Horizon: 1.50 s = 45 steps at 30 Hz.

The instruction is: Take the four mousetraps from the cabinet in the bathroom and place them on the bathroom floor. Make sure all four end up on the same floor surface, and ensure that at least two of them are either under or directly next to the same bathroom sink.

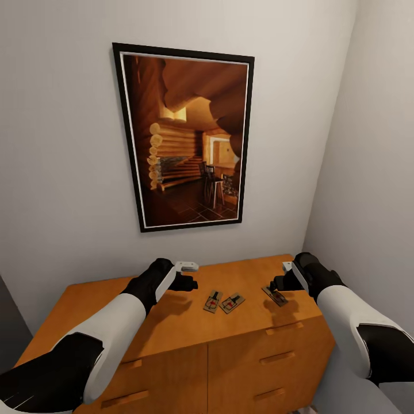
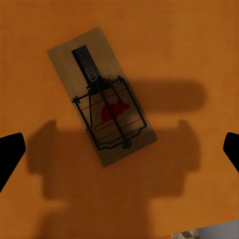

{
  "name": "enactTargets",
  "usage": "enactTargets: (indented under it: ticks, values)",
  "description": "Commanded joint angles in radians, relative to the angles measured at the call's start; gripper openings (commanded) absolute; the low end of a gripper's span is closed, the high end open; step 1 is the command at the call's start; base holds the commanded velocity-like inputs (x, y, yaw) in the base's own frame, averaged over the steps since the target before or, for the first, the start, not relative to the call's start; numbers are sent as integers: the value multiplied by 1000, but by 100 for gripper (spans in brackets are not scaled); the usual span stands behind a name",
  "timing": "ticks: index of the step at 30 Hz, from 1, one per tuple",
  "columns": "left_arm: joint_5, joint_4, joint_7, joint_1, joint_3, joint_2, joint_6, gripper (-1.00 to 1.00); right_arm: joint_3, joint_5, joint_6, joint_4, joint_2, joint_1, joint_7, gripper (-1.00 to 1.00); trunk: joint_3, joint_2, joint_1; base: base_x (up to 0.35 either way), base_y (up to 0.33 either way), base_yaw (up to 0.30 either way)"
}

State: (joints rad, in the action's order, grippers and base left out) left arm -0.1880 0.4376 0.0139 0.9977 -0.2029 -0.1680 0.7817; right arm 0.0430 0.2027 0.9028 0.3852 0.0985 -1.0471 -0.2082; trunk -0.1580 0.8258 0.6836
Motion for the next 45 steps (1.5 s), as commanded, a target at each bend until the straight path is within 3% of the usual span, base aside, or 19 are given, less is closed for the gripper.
enactTargets:
  ticks: [1,45]
  values:
    - [-5,1,1,1,-6,1,4,100,5,11,4,1,0,-1,-8,100,-2,1,0,0,0,0]
    - [-5,3,2,1,-6,-1,5,100,5,11,4,1,0,-1,-8,100,-2,1,0,0,0,0]
